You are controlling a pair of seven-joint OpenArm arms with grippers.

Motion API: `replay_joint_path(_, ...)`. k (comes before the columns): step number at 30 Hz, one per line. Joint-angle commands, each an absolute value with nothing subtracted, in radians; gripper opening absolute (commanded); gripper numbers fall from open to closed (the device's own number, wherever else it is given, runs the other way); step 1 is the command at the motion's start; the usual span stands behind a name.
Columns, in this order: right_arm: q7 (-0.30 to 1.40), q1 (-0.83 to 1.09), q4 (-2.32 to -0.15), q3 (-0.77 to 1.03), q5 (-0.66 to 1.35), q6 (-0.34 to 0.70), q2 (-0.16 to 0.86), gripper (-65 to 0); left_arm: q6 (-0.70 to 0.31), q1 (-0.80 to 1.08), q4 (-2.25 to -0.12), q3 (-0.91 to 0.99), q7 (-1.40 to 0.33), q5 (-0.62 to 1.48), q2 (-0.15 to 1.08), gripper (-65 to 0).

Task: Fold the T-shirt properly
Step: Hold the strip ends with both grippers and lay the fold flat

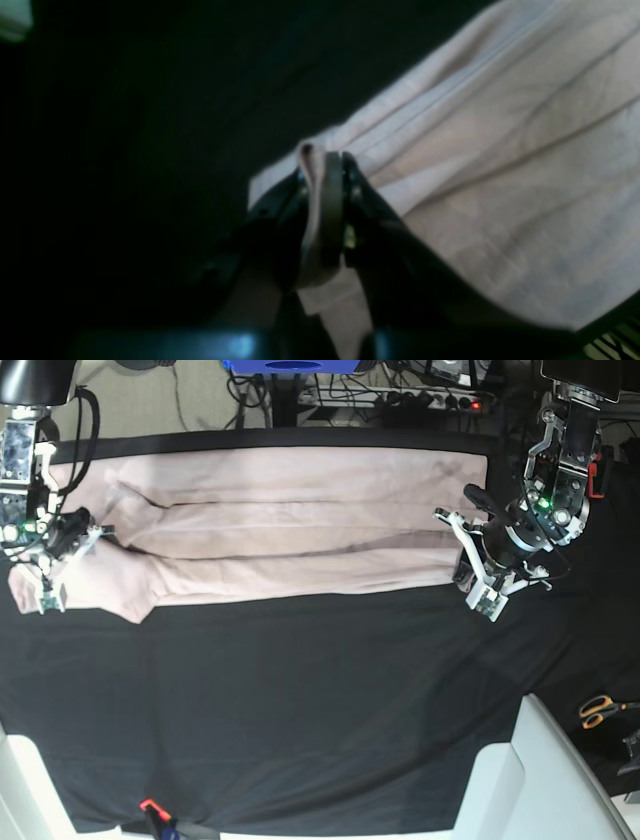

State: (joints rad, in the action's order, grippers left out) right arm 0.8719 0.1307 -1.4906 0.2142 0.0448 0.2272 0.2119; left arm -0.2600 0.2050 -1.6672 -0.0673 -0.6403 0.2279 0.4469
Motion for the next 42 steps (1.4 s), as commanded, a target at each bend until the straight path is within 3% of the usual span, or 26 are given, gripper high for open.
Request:
replay_joint_path(1, 0.862, 0.119, -1.509, 0.220, 0.044, 0.225, 0.226, -65.0, -0.252, 0.200, -1.687, -0.064, -0.625, 0.225, 0.470, -65.0)
replay_joint_path(11, 0.862, 0.137, -1.509, 0.219, 0.044, 0.225, 0.226, -65.0, -0.252, 0.189, -1.679, -0.102, -0.625, 0.223, 0.483, -65.0)
replay_joint_path(25, 0.862, 0.140, -1.501, 0.219, 0.044, 0.225, 0.222, -65.0, -0.252, 0.186, -1.676, -0.209, -0.622, -0.030, 0.478, -65.0)
replay_joint_path(42, 0.862, 0.151, -1.504, 0.219, 0.045, 0.225, 0.191, -65.0, -0.252, 0.199, -1.636, -0.236, -0.624, -0.110, 0.478, -65.0)
